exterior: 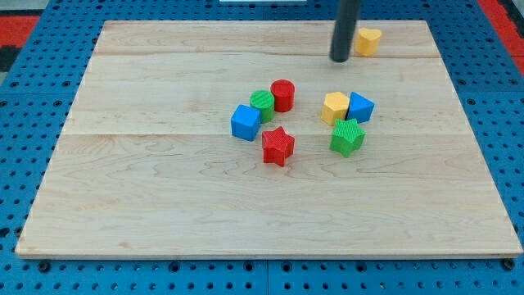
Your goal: Slide the red star at the bottom left of the blue cube
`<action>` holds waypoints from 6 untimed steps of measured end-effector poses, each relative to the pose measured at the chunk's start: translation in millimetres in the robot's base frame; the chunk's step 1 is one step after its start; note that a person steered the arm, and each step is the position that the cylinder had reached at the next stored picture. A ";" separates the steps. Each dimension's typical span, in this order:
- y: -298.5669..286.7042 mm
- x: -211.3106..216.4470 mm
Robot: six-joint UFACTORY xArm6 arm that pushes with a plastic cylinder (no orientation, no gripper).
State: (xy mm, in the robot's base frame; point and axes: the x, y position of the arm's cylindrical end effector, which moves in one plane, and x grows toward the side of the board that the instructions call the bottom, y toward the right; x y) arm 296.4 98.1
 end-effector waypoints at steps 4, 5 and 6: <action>-24.5 149.2; -84.9 171.0; -147.8 173.7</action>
